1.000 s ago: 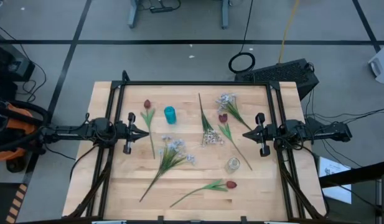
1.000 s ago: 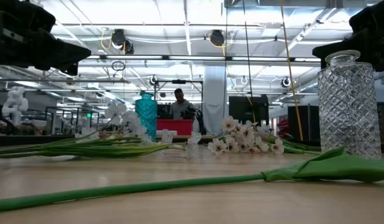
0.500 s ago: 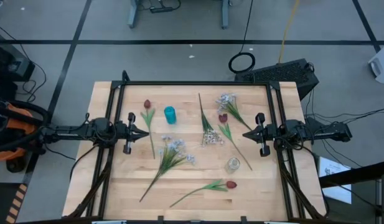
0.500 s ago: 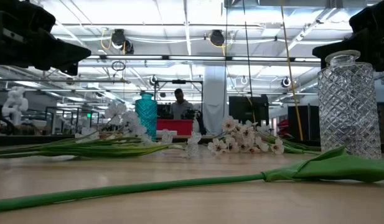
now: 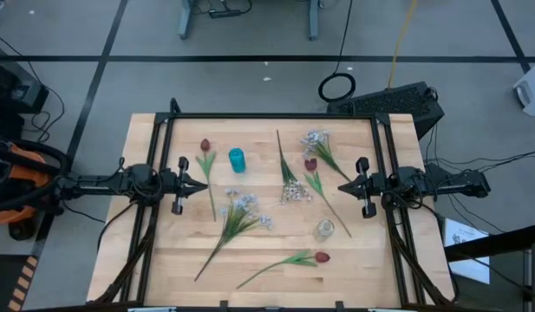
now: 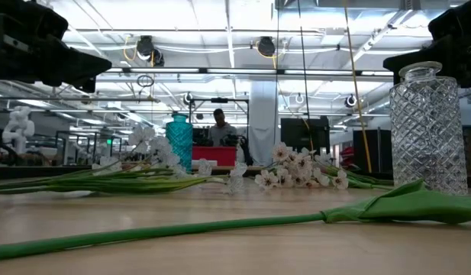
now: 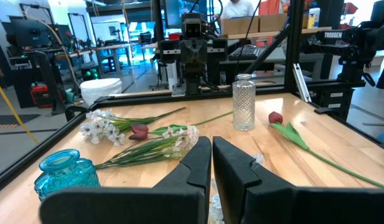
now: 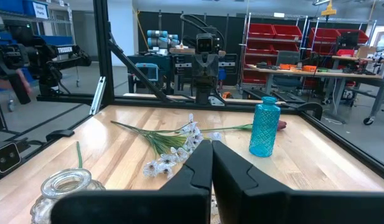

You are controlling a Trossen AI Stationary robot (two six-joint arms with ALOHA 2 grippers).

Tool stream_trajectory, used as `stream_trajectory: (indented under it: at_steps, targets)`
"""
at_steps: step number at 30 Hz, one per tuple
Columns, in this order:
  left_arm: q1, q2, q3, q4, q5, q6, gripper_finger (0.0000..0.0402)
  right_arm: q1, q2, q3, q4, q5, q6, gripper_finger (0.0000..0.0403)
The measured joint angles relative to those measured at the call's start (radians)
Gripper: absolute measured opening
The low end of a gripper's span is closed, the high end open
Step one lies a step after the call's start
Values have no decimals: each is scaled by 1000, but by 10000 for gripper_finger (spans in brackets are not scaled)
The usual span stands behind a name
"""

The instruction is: Sort flowers into vase by color

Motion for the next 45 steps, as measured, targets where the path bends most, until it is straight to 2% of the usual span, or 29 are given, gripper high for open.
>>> stream_trajectory:
  at_steps: [45]
  targets:
    - [0,1,0,4,-28,-1,18,0,0,0,0,0,0,0]
